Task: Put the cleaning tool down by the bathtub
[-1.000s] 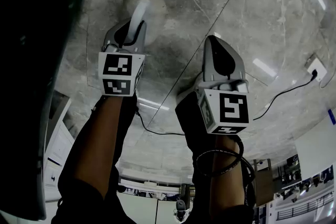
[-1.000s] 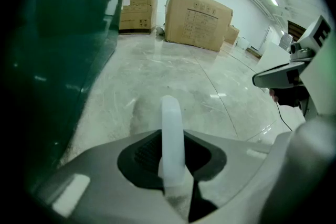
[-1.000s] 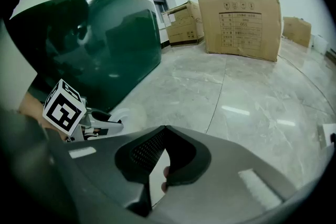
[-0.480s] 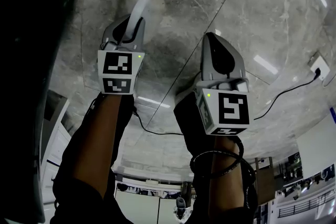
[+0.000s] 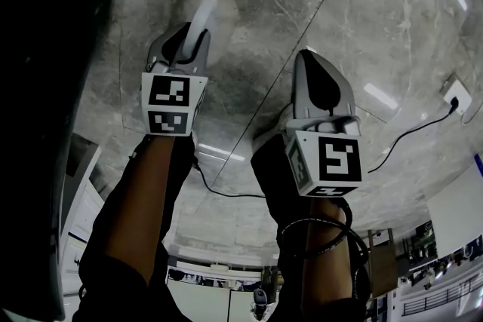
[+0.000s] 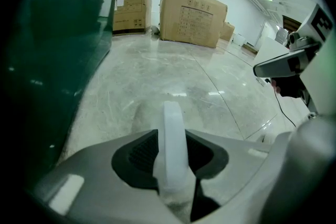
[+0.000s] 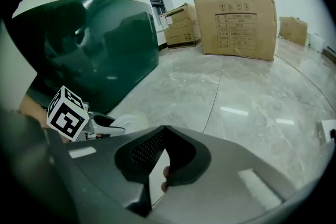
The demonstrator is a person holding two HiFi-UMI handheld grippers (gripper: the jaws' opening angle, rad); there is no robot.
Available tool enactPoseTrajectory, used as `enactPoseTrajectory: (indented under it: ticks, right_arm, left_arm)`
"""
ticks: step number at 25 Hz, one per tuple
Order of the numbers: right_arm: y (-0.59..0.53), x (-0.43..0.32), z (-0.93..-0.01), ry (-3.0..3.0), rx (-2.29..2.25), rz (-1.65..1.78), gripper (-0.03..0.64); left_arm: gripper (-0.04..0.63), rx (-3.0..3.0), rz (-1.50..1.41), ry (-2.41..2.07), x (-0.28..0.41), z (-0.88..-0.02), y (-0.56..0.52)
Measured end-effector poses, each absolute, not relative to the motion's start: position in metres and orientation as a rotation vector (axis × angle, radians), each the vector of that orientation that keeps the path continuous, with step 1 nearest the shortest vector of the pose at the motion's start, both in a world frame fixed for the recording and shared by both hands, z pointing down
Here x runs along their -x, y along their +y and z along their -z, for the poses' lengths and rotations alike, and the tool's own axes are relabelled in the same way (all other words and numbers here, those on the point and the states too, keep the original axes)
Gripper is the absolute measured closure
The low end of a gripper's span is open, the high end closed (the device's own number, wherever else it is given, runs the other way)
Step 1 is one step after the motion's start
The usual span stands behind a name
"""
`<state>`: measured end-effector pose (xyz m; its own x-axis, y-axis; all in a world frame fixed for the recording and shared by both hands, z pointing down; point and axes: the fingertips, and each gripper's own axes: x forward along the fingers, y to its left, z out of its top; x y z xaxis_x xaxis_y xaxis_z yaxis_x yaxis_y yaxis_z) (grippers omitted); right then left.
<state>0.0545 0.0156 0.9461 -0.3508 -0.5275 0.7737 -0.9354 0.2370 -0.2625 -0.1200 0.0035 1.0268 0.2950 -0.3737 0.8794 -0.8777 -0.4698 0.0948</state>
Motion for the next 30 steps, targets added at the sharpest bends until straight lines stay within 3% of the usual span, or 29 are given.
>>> enactPoseTrajectory:
  ticks: [14,30]
  right_arm:
    - [0.010,-0.045,-0.897,-2.007,-1.382,-0.947,0.594]
    - [-0.008,-0.029,-0.797,-2.054,-1.406,-0.879,0.594]
  left_arm:
    - [0.448,-2.014,-1.035,-1.132,0.119,-0.971,0.001]
    - [0.529,-2.077,-1.019,-1.173,0.116,-0.865,-0.017]
